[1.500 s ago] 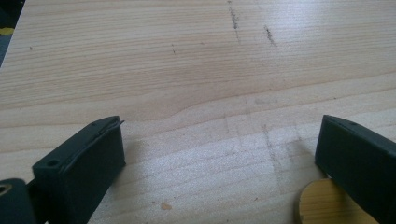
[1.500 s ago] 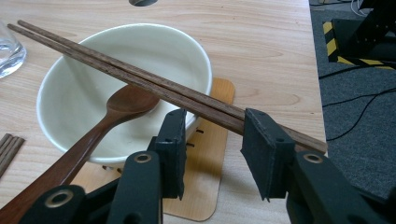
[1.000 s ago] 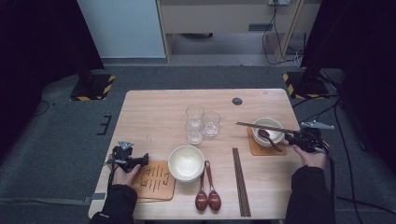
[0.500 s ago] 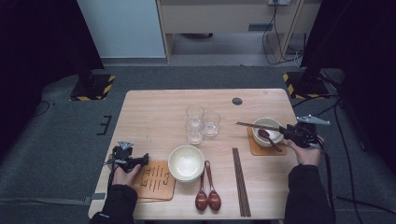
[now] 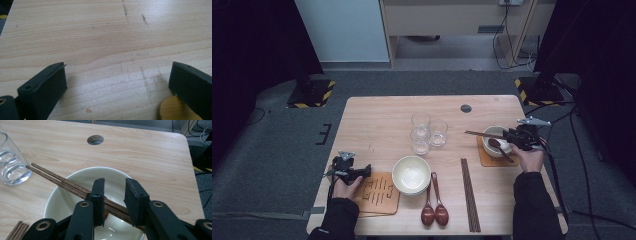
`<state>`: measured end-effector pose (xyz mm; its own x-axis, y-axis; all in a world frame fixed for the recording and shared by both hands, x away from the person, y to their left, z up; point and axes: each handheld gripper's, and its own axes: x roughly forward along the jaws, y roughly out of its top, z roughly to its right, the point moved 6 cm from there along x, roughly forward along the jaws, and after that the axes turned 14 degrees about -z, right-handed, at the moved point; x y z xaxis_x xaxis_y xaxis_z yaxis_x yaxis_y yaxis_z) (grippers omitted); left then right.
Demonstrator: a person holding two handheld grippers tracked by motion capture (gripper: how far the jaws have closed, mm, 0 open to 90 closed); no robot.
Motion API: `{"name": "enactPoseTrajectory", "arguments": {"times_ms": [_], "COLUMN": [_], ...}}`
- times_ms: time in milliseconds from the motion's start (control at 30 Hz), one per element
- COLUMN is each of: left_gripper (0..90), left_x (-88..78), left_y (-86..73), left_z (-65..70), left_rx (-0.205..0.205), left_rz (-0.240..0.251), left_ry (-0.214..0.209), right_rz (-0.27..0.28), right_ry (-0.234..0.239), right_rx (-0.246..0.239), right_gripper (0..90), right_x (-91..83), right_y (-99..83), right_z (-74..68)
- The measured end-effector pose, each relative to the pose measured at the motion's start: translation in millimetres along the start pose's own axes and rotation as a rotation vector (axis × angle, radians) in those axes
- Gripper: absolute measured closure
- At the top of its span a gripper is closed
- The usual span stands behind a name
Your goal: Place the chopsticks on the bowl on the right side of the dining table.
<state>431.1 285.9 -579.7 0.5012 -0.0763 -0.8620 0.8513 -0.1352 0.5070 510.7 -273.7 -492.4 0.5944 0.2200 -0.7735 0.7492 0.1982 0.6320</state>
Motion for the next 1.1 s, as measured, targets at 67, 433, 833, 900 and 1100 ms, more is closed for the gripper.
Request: {"name": "enactPoseTrajectory", "arguments": {"times_ms": [67,433,833,900,1100], "left_gripper": [0.2,0.2,0.2,0.2,0.2], "left_x": [0.0,0.0,-0.1,0.0,-0.1], "left_y": [0.0,0.0,0.0,0.0,0.0], "left_z": [0.0,0.0,0.0,0.0,0.0], "left_rx": [0.000,0.000,0.000,0.000,0.000], "left_rz": [-0.001,-0.001,-0.001,0.000,-0.001], "left_ry": [0.000,0.000,0.000,0.000,0.000], "right_rz": [-0.002,-0.009,-0.029,-0.030,-0.033], "right_ry": [0.002,0.004,0.018,0.021,0.032], "right_rx": [0.001,0.006,-0.015,-0.018,-0.039], "right_gripper": [70.1,70.7,70.1,70.5,71.0], "right_x": [2.9,13.0,18.6,18.4,17.6], "right_y": [0.7,2.7,2.7,2.4,1.8], "right_z": [-0.8,1.1,-1.6,-2.1,-4.3]}}
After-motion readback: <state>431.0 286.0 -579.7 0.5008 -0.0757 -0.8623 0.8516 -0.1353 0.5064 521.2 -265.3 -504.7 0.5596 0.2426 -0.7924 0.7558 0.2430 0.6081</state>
